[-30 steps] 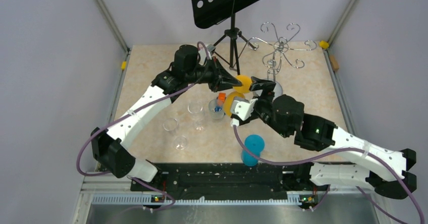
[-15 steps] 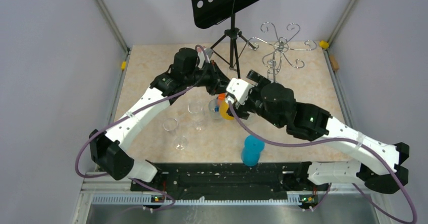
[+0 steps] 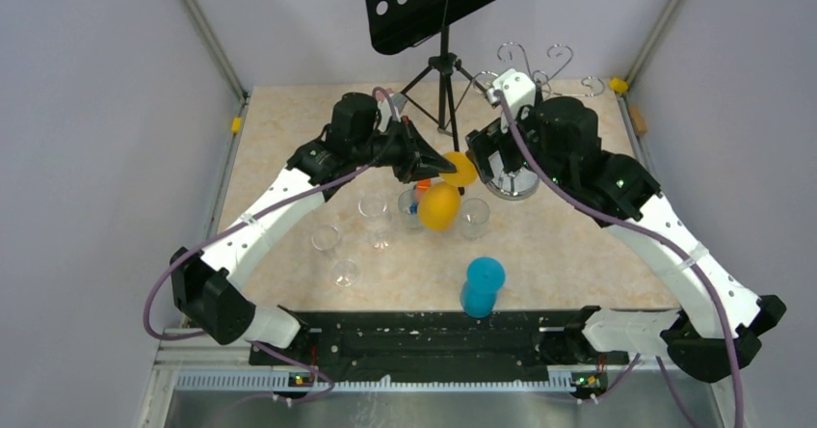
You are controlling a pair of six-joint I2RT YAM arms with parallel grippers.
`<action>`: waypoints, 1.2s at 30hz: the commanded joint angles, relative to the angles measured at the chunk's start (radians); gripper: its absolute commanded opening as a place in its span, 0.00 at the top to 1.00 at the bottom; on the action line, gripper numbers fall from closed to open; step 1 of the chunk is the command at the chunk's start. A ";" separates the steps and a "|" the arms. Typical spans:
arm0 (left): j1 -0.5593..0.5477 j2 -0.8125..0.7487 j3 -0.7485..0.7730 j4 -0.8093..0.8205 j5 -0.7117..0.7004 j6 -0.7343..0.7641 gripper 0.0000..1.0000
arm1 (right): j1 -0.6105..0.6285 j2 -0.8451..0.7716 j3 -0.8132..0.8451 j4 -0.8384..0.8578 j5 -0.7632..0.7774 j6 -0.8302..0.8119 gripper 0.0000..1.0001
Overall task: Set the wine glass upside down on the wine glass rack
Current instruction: Turn the wine glass upside down at the wine rack.
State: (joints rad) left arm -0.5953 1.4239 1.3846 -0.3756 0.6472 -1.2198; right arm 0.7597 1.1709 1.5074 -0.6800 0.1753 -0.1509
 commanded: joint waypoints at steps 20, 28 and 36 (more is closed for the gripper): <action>-0.005 0.046 0.017 0.298 0.009 -0.115 1.00 | -0.530 -0.083 0.079 -0.015 -0.473 0.587 0.02; -0.026 0.072 -0.011 0.487 -0.068 -0.200 1.00 | -0.574 -0.125 0.066 -0.019 -0.429 0.656 0.02; -0.046 0.091 -0.004 0.494 -0.158 -0.236 1.00 | -0.578 -0.136 0.065 -0.027 -0.392 0.653 0.02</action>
State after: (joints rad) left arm -0.6308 1.5204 1.3731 0.0387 0.5579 -1.4254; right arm 0.1928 1.0485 1.5341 -0.7136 -0.2359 0.4850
